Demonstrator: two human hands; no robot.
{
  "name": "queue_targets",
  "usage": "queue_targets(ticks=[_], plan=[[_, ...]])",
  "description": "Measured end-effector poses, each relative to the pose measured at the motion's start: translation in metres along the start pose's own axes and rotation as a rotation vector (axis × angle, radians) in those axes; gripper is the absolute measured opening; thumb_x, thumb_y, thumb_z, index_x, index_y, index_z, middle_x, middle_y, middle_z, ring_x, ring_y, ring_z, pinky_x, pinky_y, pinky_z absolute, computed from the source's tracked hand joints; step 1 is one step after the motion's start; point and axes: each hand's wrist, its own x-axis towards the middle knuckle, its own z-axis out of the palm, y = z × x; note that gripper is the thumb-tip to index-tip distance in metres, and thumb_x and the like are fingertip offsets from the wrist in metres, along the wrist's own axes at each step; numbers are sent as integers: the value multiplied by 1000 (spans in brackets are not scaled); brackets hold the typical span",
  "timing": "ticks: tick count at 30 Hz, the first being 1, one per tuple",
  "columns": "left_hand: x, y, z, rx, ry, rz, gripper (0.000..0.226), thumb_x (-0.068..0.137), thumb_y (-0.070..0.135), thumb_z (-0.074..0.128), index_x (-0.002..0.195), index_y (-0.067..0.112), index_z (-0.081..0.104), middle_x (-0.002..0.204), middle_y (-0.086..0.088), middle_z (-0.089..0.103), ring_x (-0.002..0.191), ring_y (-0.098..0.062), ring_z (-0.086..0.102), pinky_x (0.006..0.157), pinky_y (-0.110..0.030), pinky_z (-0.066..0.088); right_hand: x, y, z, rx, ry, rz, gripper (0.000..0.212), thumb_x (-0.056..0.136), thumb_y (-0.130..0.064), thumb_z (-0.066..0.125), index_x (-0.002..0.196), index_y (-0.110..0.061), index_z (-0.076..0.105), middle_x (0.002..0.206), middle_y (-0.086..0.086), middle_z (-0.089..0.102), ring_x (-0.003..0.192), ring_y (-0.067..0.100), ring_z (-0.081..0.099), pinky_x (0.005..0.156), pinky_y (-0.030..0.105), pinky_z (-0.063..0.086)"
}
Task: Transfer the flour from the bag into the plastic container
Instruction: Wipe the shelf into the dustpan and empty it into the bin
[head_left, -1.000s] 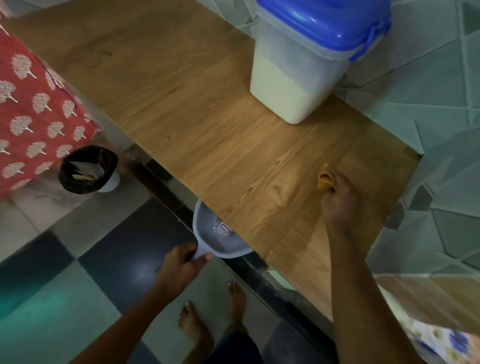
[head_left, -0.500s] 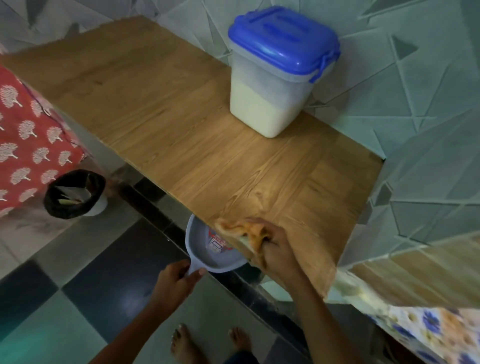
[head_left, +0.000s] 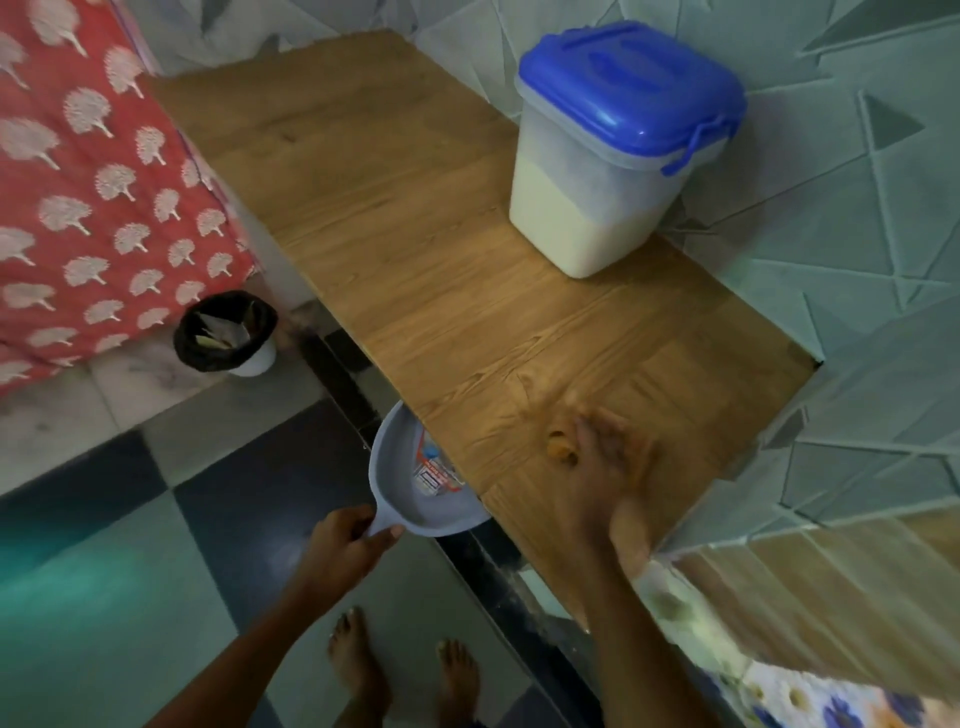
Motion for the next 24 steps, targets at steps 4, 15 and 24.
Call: queue_targets(ticks=[4,15,24], plan=[[-9,-11,9,93,19,-2,39,88,49,71,67,16,66,61,-7,65,47,-5,55,51,-29,42,-31,-64,21,119,-388,-457,51,87,-17,64,137,-26,57,142,-3,57,137,14,45,118,48,31],[-33,-3,26,-50,23,-14,32,91,35,72,69,12,67,49,2,58,43,-6,52,49,-30,44,1,-29,-69,297,1,-141,34,96,-17,55,128,-25,63,121,-6,65,110,8,61,91,20,49],[-37,-3,36,-134,41,-5,31,90,31,74,65,17,64,51,1,60,44,-7,55,47,-25,44,-18,0,-5,-51,-97,-66,52,92,-42,36,135,-24,58,150,7,49,146,37,31,118,57,25]])
